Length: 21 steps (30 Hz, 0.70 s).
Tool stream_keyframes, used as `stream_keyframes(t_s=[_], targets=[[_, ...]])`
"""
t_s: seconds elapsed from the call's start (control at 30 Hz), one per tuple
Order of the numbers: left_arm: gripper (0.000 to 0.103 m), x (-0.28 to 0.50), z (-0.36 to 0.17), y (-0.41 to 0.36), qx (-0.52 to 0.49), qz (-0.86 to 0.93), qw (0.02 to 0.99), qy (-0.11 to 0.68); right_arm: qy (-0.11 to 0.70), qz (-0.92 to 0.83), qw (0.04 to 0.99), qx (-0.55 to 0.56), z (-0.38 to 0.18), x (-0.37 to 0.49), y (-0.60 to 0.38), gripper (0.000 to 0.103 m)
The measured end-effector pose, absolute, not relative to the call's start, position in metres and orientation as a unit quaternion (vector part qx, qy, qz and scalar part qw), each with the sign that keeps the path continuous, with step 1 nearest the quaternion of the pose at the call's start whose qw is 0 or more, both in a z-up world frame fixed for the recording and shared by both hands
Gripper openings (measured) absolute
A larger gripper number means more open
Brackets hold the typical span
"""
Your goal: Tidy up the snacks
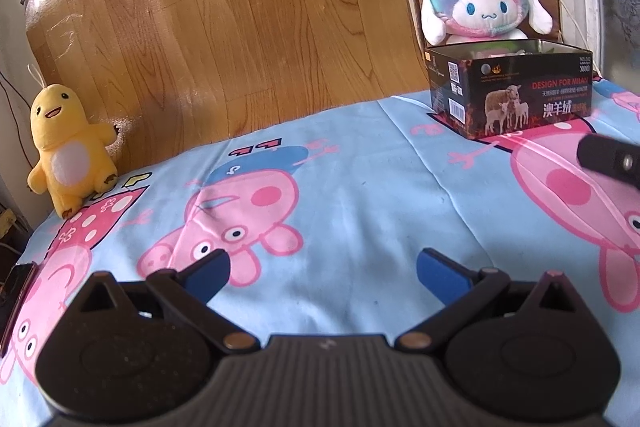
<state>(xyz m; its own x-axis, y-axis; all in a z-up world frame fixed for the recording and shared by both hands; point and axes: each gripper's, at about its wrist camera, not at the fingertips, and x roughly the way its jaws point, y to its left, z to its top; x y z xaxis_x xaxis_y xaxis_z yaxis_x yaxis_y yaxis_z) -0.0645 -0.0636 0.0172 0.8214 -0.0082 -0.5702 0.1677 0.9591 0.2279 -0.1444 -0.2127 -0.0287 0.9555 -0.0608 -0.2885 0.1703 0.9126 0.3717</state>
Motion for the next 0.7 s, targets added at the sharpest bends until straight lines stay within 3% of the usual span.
stream_keyframes(t_s=[0.7], targets=[[0.103,-0.072,0.023,-0.068,0.136,-0.073,0.936,0.317,0.115,-0.053,0.971,0.205,-0.016,-0.155,-0.206,0.097]])
